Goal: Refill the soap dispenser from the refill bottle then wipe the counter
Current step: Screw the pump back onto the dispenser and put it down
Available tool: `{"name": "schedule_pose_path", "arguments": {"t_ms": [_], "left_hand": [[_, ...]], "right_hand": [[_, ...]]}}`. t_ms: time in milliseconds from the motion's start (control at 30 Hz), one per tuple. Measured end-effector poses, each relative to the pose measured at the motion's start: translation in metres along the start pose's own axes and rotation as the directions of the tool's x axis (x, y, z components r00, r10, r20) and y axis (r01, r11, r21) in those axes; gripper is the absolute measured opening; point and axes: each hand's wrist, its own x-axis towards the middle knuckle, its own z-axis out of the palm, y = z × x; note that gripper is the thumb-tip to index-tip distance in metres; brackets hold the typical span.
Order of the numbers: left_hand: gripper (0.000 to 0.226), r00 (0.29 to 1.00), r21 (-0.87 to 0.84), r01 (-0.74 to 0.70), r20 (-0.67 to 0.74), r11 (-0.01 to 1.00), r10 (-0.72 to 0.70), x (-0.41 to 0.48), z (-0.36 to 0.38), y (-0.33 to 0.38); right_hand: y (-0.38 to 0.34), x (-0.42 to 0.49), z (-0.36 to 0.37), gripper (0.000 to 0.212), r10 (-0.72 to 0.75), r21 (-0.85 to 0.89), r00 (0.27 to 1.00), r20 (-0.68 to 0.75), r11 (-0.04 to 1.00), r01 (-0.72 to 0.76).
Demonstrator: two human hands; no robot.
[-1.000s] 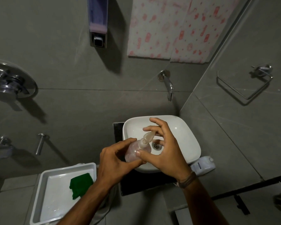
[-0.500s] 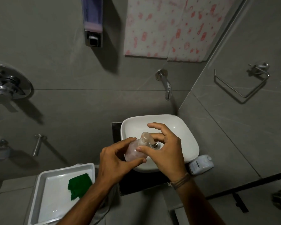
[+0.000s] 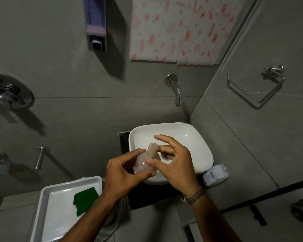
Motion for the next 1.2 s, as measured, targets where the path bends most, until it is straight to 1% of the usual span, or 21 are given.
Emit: {"name": "schedule_pose_path", "arguments": {"t_ms": [67, 100, 167, 200, 267, 333, 467, 567, 633, 700, 767, 800, 867, 933, 1000, 1067, 1200], "left_hand": [[0.079, 1.0, 0.006, -0.011, 0.004, 1.0, 0.011, -0.001, -0.002, -0.001], [0.079, 1.0, 0.011, -0.016, 0.004, 1.0, 0.016, -0.002, -0.002, -0.001], [0.079, 1.0, 0.02, -0.026, 0.006, 0.999, 0.026, -0.002, -0.002, -0.001], [0.079, 0.999, 0.022, -0.032, 0.008, 0.999, 0.031, -0.002, -0.002, 0.0], [0.079, 0.999, 0.014, -0.032, 0.014, 0.999, 0.032, -0.002, -0.001, -0.001], [0.077, 0.999, -0.002, -0.022, 0.029, 1.0, 0.022, -0.002, -0.003, -0.004], [0.073, 0.998, 0.001, -0.011, 0.066, 1.0, 0.011, -0.001, -0.011, -0.012], [0.072, 0.997, 0.006, -0.018, 0.079, 1.0, 0.018, -0.002, -0.012, -0.018], [0.072, 0.997, -0.005, -0.016, 0.081, 1.0, 0.016, -0.003, -0.011, -0.023], [0.072, 0.996, -0.034, -0.013, 0.082, 0.999, 0.016, -0.005, -0.011, -0.026], [0.073, 0.997, -0.061, 0.006, 0.08, 0.998, -0.001, -0.009, -0.009, -0.03], [0.073, 0.997, -0.079, 0.032, 0.076, 0.996, -0.026, -0.013, -0.007, -0.033], [0.071, 0.993, -0.106, 0.1, 0.077, 0.989, -0.092, -0.025, 0.0, -0.045], [0.066, 0.987, -0.087, 0.155, 0.066, 0.984, -0.15, -0.043, 0.009, -0.066], [0.066, 0.971, -0.079, 0.237, 0.033, 0.968, -0.235, -0.062, 0.017, -0.089], [0.068, 0.949, -0.094, 0.316, 0.013, 0.944, -0.316, -0.077, 0.025, -0.116], [0.066, 0.907, -0.084, 0.42, 0.003, 0.904, -0.421, -0.087, 0.039, -0.171]], "right_hand": [[-0.003, -0.002, -0.004, 0.067, -0.017, 0.016, 1.0, -0.005, 1.0, 0.017], [-0.007, -0.004, -0.005, 0.066, -0.031, 0.017, 0.999, -0.044, 0.999, 0.032], [-0.017, -0.009, -0.004, 0.064, -0.066, -0.042, 0.987, -0.149, 0.997, 0.061], [-0.021, -0.01, -0.003, 0.061, -0.09, -0.081, 0.981, -0.174, 0.994, 0.076], [-0.025, -0.01, -0.003, 0.05, -0.113, -0.116, 0.98, -0.164, 0.989, 0.095], [-0.025, -0.006, -0.008, 0.051, -0.106, -0.091, 0.989, -0.102, 0.991, 0.096], [-0.015, 0.001, -0.019, 0.05, -0.089, -0.046, 0.992, 0.092, 0.995, 0.093], [-0.011, 0.003, -0.021, 0.05, -0.067, -0.024, 0.987, 0.149, 0.997, 0.071], [-0.007, 0.004, -0.021, 0.056, -0.065, 0.017, 0.98, 0.189, 0.998, 0.063], [0.005, 0.004, -0.023, 0.073, -0.064, 0.088, 0.958, 0.28, 0.995, 0.041], [0.025, -0.003, -0.024, 0.092, 0.01, 0.095, 0.934, 0.358, 0.994, -0.048], [0.038, -0.009, -0.021, 0.094, 0.073, 0.06, 0.926, 0.371, 0.993, -0.103], [0.07, -0.029, -0.003, 0.085, 0.193, -0.037, 0.915, 0.355, 0.981, -0.193], [0.101, -0.05, 0.022, 0.076, 0.274, -0.078, 0.909, 0.313, 0.962, -0.263], [0.131, -0.065, 0.048, 0.063, 0.35, -0.047, 0.902, 0.252, 0.935, -0.35], [0.157, -0.073, 0.068, 0.053, 0.402, 0.017, 0.887, 0.228, 0.909, -0.416], [0.201, -0.078, 0.1, 0.052, 0.464, 0.096, 0.863, 0.201, 0.867, -0.488]]}}
